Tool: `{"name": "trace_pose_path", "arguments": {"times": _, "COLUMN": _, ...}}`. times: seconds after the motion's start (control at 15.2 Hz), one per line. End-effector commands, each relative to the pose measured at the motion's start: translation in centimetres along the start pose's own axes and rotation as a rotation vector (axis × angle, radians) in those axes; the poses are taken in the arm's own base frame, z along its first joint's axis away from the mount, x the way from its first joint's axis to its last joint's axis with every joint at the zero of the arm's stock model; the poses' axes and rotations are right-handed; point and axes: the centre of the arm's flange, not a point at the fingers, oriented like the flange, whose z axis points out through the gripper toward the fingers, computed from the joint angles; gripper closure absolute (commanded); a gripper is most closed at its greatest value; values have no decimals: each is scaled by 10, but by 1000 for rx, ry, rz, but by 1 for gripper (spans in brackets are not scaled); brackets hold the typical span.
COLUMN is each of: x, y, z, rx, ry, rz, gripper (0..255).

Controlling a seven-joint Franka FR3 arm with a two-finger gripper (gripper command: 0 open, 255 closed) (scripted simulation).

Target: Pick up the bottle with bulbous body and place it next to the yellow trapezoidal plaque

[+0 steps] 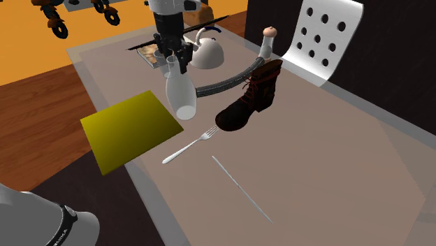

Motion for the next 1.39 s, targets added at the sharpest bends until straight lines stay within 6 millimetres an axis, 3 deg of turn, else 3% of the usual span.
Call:
{"name": "trace_pose_path", "arguments": {"times": 0.0, "x": 0, "y": 0, "z": 0, "rx": 0, "ry": 1, "rz": 0, "gripper": 255}}
{"name": "trace_pose_path", "arguments": {"times": 0.26, "x": 0, "y": 0, "z": 0, "rx": 0, "ry": 1, "rz": 0, "gripper": 255}}
{"name": "trace_pose_path", "arguments": {"times": 0.33, "x": 0, "y": 0, "z": 0, "rx": 0, "ry": 1, "rz": 0, "gripper": 0}}
{"name": "trace_pose_path", "arguments": {"times": 0.66, "x": 0, "y": 0, "z": 0, "rx": 0, "ry": 1, "rz": 0, "gripper": 0}}
{"name": "trace_pose_path", "arguments": {"times": 0.92, "x": 0, "y": 0, "z": -50, "rx": 0, "ry": 1, "rz": 0, "gripper": 0}}
{"name": "trace_pose_path", "arguments": {"times": 1.32, "x": 0, "y": 0, "z": -50, "rx": 0, "ry": 1, "rz": 0, "gripper": 0}}
